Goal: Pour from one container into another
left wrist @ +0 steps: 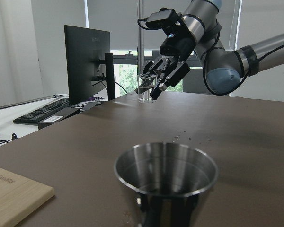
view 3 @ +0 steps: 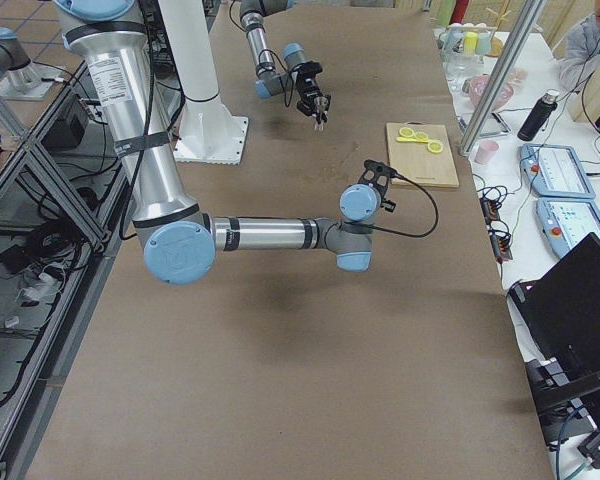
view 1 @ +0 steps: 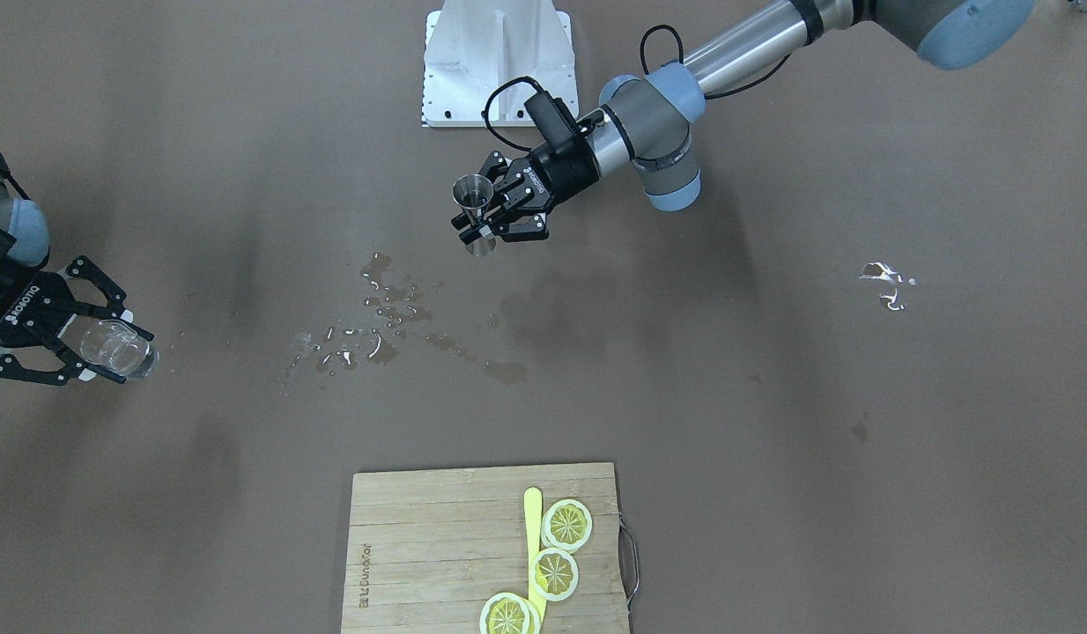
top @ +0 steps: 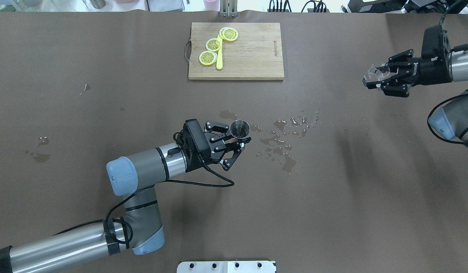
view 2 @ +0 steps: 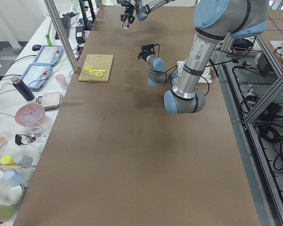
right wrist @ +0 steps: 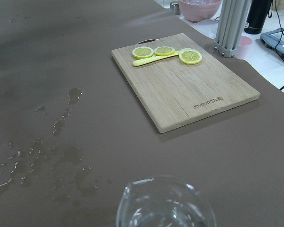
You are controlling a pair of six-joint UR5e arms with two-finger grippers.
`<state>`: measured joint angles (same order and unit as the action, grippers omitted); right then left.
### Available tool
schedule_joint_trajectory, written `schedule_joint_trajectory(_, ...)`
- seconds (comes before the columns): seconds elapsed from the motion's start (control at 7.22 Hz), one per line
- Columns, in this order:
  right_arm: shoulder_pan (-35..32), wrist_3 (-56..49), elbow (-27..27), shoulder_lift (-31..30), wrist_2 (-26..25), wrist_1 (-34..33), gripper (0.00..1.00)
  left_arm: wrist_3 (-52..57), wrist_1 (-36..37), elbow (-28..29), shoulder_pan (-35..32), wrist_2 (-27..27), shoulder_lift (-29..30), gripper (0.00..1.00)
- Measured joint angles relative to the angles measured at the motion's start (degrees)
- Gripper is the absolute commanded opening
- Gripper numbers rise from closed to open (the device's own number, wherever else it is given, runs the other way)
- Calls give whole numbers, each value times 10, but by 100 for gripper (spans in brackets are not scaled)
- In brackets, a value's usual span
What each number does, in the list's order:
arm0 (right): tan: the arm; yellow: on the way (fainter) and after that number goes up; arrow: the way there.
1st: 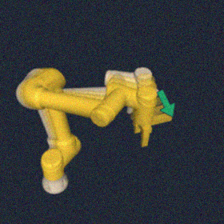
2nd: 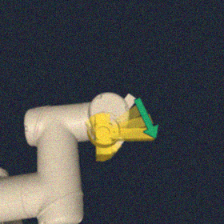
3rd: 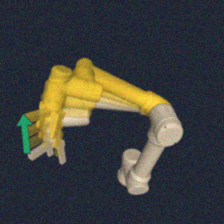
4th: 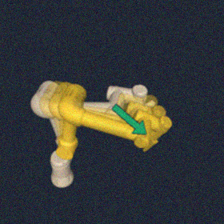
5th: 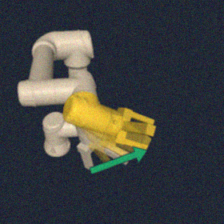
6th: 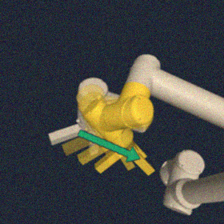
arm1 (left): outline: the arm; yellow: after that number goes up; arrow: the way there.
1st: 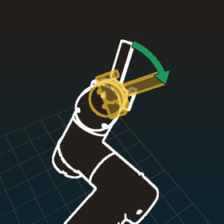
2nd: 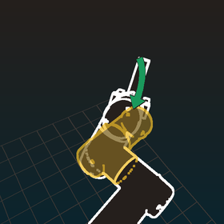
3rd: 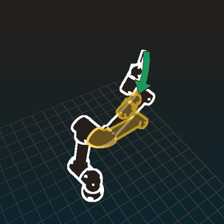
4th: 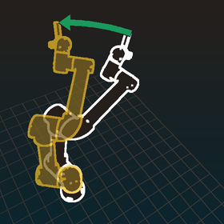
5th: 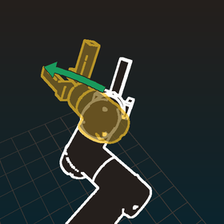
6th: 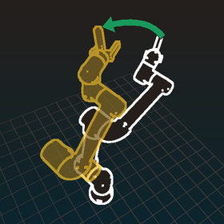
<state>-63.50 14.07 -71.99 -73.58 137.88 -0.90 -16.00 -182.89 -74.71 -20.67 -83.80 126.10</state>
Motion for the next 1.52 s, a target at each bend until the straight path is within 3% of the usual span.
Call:
schedule_joint_trajectory(0.83, -14, -22, -11, 20, 35, -22, 0, -2, 13, 12, -23, 1, 0, 0)
schedule_joint_trajectory(1.11, -9, -28, -49, 32, 26, -88, 0, -2, 13, 13, -25, 1, -1, 0)
schedule_joint_trajectory(1.52, 11, -86, -119, 58, 2, -239, 0, -2, 13, 14, -26, 2, 0, 0)
